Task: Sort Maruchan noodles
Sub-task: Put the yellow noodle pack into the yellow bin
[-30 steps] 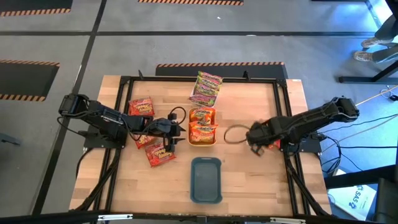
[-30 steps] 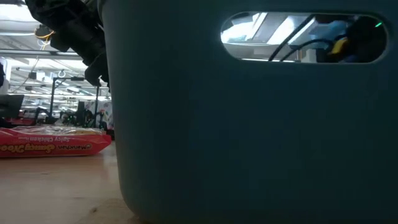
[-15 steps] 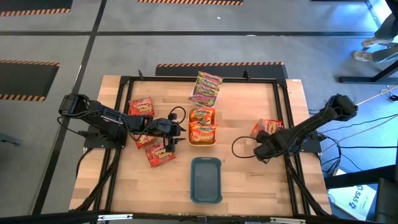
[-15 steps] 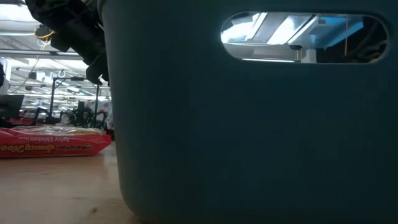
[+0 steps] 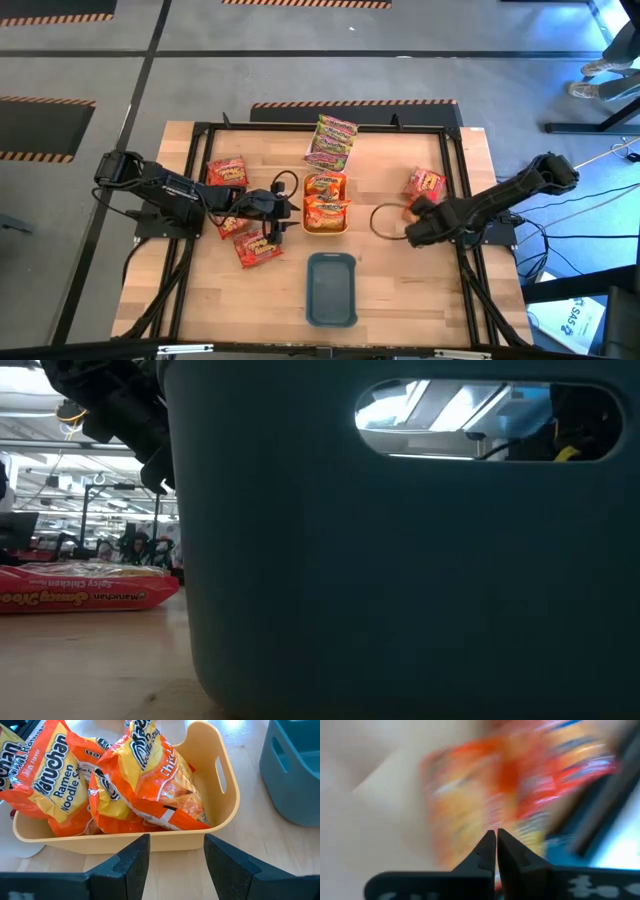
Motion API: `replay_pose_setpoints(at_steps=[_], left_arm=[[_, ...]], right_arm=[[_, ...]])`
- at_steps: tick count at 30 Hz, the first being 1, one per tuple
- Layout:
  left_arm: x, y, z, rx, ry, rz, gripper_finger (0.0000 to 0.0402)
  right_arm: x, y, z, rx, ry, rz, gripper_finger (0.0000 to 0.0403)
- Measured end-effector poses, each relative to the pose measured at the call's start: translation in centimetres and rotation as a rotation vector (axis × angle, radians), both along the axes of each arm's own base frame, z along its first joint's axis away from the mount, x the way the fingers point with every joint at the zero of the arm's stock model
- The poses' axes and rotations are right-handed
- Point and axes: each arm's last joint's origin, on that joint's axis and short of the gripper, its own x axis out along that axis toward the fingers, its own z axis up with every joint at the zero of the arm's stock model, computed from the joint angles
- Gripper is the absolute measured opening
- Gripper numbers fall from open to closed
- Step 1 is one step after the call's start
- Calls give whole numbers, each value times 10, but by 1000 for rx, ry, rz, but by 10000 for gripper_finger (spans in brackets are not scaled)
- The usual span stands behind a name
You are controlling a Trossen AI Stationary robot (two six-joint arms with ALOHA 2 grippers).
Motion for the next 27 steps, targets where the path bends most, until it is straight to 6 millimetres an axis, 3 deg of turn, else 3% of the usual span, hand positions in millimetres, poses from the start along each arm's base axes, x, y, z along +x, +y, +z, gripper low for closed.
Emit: replay_pose_setpoints(at_steps=[3,8,13,19,23,27], left_arm=[[0,0,0,0,0,0,183],[0,0,1,3,-8,-2,183],[0,0,1,-1,-8,0,183],[0,-1,1,-17,-9,-17,183],[1,-1,1,-35,-13,-5,183],[1,-2,1,-66,-14,-22,183]], right_arm=[[7,8,-4,111,-52,65,1],[-2,-2,-23,-47,-29,-49,1],[5,-2,-31,19,-33,-28,1],[28,8,-31,177,-213,117,1],[49,17,-25,241,-427,230,1],[51,14,-13,198,-431,155,1]])
